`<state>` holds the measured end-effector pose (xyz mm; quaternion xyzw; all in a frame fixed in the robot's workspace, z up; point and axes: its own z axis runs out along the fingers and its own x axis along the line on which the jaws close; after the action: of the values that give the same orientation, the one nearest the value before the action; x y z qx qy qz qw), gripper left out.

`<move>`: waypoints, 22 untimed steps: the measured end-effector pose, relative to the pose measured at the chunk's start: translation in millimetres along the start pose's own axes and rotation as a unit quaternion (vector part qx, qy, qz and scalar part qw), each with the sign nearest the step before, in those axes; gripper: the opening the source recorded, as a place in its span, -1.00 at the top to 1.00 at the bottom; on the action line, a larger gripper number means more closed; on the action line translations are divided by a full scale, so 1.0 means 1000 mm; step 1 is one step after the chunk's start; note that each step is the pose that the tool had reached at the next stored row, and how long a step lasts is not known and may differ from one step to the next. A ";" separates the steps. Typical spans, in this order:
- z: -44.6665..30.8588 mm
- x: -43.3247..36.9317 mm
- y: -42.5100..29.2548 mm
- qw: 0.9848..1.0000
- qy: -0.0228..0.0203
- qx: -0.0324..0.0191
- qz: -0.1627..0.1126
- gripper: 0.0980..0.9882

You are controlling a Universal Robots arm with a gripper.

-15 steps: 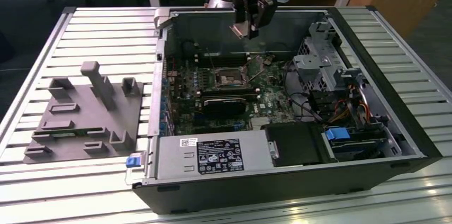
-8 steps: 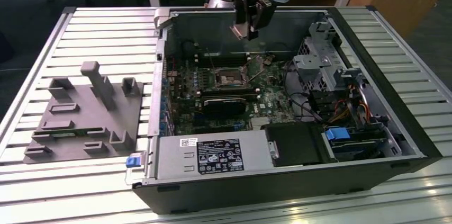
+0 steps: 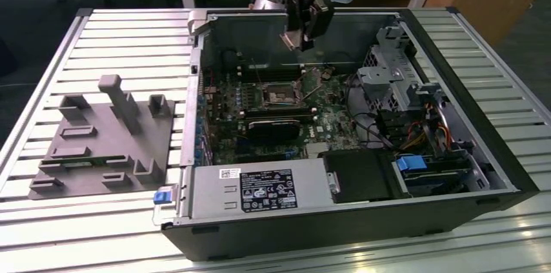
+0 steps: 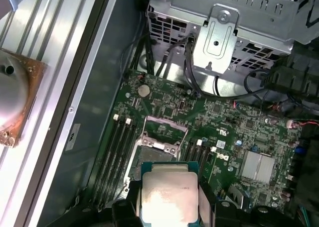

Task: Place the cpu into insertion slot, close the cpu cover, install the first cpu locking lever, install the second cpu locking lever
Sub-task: 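Place the cpu into insertion slot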

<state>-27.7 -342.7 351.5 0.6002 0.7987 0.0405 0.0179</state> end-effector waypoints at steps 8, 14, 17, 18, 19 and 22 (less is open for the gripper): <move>0.0062 -0.0001 -0.0007 1.000 0.001 0.006 0.010 0.00; 0.0102 -0.0001 -0.0011 1.000 0.001 0.008 0.011 0.00; 0.0140 -0.0002 -0.0014 1.000 0.001 0.009 0.011 0.00; 0.0156 -0.0003 -0.0016 1.000 0.001 0.009 0.011 0.00; 0.0175 -0.0003 -0.0017 1.000 0.001 0.010 0.012 0.00; 0.0230 -0.0004 -0.0022 1.000 0.000 0.010 0.019 0.00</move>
<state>-27.9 -342.7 328.4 0.6157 0.7872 0.0332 0.0111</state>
